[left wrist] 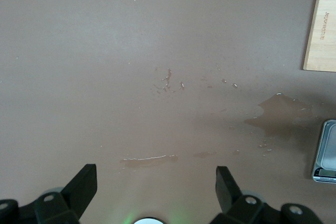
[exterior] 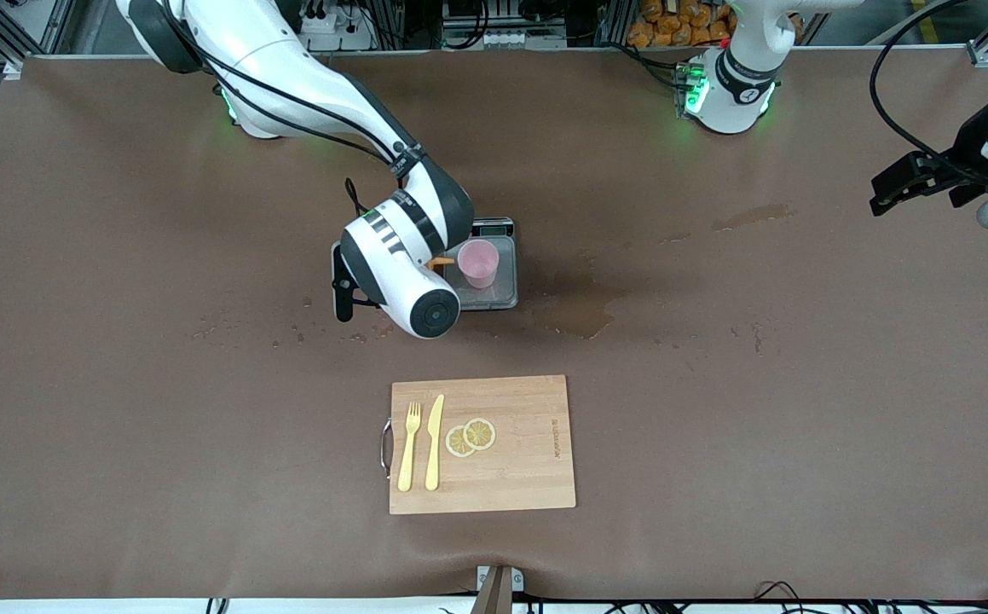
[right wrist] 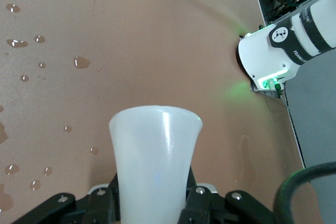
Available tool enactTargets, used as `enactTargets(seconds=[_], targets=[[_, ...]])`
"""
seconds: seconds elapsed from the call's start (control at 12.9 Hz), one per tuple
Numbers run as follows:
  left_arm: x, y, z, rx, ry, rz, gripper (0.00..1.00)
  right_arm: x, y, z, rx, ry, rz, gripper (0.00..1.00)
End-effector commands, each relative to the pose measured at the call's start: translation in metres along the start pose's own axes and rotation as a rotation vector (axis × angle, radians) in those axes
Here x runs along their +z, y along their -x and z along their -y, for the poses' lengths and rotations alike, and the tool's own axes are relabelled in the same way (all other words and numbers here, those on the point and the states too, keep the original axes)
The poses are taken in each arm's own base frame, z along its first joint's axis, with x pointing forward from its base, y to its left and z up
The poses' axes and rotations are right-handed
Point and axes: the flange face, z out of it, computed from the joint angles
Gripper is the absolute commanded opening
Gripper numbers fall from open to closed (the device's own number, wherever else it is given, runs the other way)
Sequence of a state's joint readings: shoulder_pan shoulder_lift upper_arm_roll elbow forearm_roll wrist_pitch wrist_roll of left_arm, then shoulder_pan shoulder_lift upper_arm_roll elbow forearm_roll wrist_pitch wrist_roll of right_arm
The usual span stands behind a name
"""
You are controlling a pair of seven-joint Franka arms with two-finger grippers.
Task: Add sauce to pink cup with both arms
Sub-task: 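Tilt the bottle over the pink cup with the right gripper to squeeze sauce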
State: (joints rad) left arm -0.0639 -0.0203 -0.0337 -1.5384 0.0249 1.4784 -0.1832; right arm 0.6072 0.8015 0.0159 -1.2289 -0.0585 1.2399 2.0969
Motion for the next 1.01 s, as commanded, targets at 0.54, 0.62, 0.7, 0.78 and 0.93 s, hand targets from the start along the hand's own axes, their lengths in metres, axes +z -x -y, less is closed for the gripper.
enactTargets(seconds=[0.54, 0.62, 0.7, 0.78, 0.93], targets=[[-0.004, -0.002, -0.007, 0.024, 0.024, -0.025, 1.0, -0.001, -0.015, 0.002, 0.019, 0.015, -0.015, 0.46], [-0.004, -0.002, -0.007, 0.024, 0.024, -0.025, 1.0, -0.003, -0.022, 0.006, 0.017, 0.028, 0.028, 0.46], [-0.004, -0.002, -0.007, 0.024, 0.024, -0.025, 1.0, -0.008, -0.024, 0.005, -0.012, 0.03, 0.075, 0.46], [-0.001, -0.004, -0.007, 0.024, 0.023, -0.021, 1.0, -0.014, -0.029, 0.005, -0.059, 0.024, 0.117, 0.46], [0.0, -0.004, -0.009, 0.027, 0.023, -0.019, 1.0, -0.019, -0.043, 0.008, -0.128, 0.041, 0.203, 0.46]])
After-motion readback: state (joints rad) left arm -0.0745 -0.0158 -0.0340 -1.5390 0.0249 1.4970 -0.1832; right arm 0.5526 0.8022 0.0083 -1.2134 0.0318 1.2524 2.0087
